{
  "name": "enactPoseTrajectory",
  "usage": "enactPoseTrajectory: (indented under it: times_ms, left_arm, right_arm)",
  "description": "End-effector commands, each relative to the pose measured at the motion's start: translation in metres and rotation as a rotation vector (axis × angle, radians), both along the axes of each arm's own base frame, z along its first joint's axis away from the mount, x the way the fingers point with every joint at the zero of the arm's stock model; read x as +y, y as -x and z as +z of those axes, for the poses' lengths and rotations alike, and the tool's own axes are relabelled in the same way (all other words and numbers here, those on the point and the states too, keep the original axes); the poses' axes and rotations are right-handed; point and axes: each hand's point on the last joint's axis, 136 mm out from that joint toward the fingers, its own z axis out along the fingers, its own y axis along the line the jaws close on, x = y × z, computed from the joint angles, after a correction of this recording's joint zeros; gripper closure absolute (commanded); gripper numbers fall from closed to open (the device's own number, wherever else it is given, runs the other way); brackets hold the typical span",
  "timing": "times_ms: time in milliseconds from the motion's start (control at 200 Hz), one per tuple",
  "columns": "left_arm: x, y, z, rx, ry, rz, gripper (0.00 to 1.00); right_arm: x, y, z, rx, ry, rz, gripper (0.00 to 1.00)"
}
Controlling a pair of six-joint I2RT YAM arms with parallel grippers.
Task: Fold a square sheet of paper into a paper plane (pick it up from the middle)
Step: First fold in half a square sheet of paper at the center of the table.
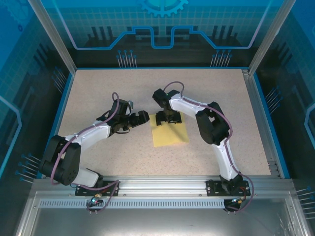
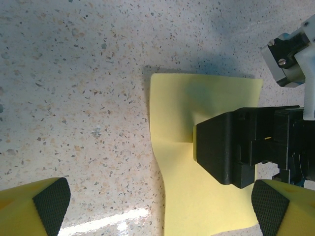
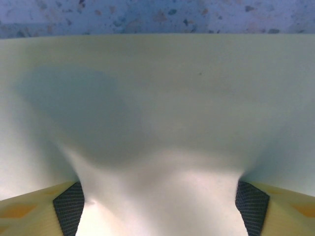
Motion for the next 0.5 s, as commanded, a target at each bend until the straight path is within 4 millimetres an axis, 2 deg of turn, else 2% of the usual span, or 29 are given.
enactPoseTrajectory:
  times_ms: [0,130,195,295,495]
  left_arm:
    - [-0.002,-0.003,0.009,-0.021,-0.011,-0.012,0.01]
    - [-0.003,-0.003,0.01,-0.023,-0.008,-0.013,0.01]
    - [-0.003,-0.003,0.011,-0.027,-0.007,-0.014,0.01]
    - [-0.002,-0.003,0.011,-0.027,-0.01,-0.015,0.01]
    - [-0.001,-0.002,0.012,-0.031,-0.013,-0.009,0.01]
  right_arm:
    - [-0.003,0.013,-0.012,0.065,0.019,0.005,0.1]
    - [-0.001,0.012,-0.001,0.049,0.008,0.011,0.07]
    - [0.004,0.012,0.011,0.038,-0.015,0.028,0.04]
    - [0.002,0.007,0.025,-0.008,-0.006,0.029,0.01]
    - [-0.002,0.016,0.014,0.038,0.041,0.007,0.01]
